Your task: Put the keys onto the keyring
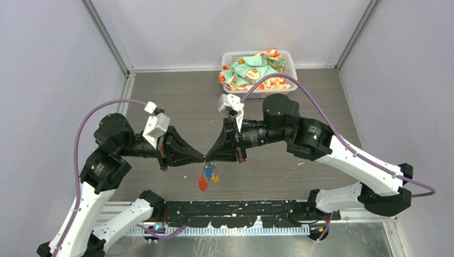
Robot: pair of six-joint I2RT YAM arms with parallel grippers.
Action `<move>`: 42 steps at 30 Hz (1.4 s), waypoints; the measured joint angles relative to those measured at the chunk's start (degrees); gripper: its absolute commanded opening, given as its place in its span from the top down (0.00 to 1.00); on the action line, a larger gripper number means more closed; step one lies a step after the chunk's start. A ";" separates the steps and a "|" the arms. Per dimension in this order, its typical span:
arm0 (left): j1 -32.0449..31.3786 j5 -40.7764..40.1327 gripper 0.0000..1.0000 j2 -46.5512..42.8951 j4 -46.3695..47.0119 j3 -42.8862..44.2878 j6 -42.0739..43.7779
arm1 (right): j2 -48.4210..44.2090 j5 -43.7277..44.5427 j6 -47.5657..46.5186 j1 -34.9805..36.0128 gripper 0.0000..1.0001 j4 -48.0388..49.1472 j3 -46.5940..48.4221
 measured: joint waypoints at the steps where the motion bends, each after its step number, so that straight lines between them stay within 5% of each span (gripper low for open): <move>1: 0.00 0.00 1.00 -0.02 -0.02 0.00 0.11 | 0.00 0.02 0.00 0.00 0.99 0.00 0.00; 4: 0.00 -0.02 0.97 -0.11 -0.28 0.00 0.85 | 0.00 0.26 -0.02 -0.04 0.99 -0.28 0.00; 6: 0.00 -0.15 0.74 -0.11 -0.98 0.00 1.99 | 0.00 0.85 -0.24 -0.04 0.99 -0.85 0.02; 8: 0.00 -0.26 0.64 0.07 -2.69 0.15 4.52 | 0.02 1.46 -0.66 -0.04 0.99 -3.30 0.50; 17: 0.00 1.57 0.57 6.58 -17.68 7.82 18.14 | 5.68 2.14 -3.91 -0.04 0.99 -17.27 10.88; 26: -0.09 2.82 0.71 11.91 -26.64 11.21 25.53 | 10.47 2.23 -6.32 -0.04 0.99 -24.92 16.22; 37: -3.72 2.08 1.00 13.79 -31.61 13.86 28.74 | 13.11 2.80 -7.10 -0.04 0.99 -30.01 21.88; 42: -4.85 1.36 1.00 14.12 -32.09 13.88 28.74 | 13.92 2.56 -7.02 -0.02 0.96 -31.95 22.99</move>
